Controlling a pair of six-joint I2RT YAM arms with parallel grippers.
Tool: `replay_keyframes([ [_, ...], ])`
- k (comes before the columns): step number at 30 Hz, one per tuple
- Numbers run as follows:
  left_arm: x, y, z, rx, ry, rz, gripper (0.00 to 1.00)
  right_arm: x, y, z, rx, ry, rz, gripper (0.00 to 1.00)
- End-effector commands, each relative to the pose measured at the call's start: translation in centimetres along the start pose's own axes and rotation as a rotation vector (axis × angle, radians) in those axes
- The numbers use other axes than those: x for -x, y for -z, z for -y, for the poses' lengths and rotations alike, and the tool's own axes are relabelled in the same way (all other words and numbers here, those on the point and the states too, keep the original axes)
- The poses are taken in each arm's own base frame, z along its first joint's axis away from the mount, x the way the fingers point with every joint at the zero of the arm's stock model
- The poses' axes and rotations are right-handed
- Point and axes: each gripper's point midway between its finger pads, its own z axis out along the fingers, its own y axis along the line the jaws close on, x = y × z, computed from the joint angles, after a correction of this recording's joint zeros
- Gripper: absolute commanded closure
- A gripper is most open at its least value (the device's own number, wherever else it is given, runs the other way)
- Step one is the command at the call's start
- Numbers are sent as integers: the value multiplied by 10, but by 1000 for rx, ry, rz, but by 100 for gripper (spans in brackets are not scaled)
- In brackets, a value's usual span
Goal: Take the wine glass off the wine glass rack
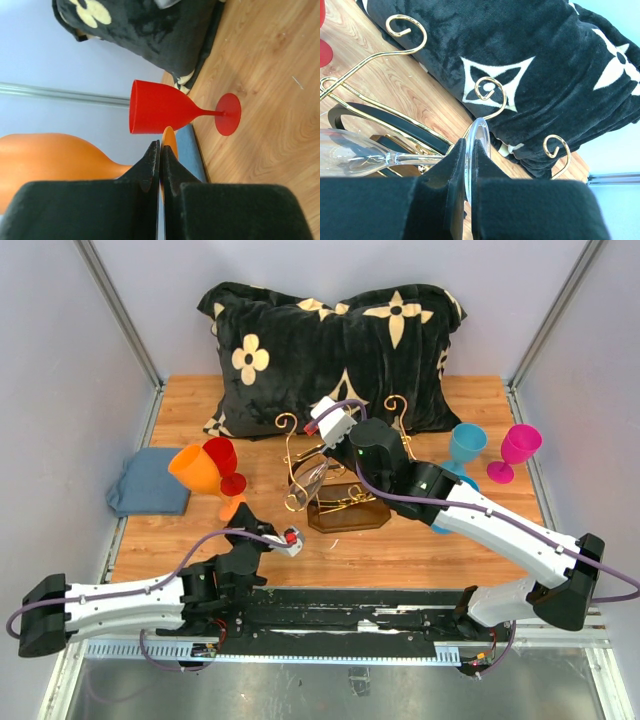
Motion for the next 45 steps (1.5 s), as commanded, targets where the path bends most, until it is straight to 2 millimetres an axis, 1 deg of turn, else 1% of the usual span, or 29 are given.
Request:
replay_keyframes([
  [1, 8, -1, 6, -11, -3, -4, 99, -24, -9, -4, 12, -6, -80, 99],
  [4, 11, -3, 14, -21, -20, -22, 100, -24, -9, -4, 11, -8, -81, 99],
  [8, 25, -8, 21, -27, 95, -25, 100, -24, -9, -5, 13, -11, -80, 99],
  [10, 29, -10, 31, -36, 160, -30, 99, -24, -9, -4, 10, -14, -78, 99],
  [12, 28, -11, 45, -44, 141, -59, 99, -24, -8, -3, 9, -17, -76, 99],
  [15, 27, -12, 46, -5, 72, -83, 100, -25, -8, -3, 7, -21, -78, 99],
  [19, 31, -13, 43, 36, 136, -84, 100, -25, -8, -4, 8, -23, -77, 99],
  [22, 31, -11, 48, 40, 125, -91, 100, -25, -8, -4, 9, -23, -78, 99],
  [27, 29, -10, 64, 41, 117, -118, 100, -26, -10, -5, 10, -21, -82, 99],
  [30, 35, -9, 76, 43, 145, -121, 99, -27, -11, -7, 12, -20, -86, 99],
  [35, 28, -6, 105, 53, 127, -147, 100, -29, -11, -7, 14, -14, -92, 99],
  [40, 27, -5, 122, 37, 136, -129, 100, -27, -12, -7, 14, -11, -90, 99],
  [43, 28, -6, 124, 46, 118, -130, 100, -26, -13, -7, 14, -11, -89, 99],
  [45, 32, -8, 130, 39, 129, -122, 99, -28, -13, -8, 16, -9, -94, 99],
])
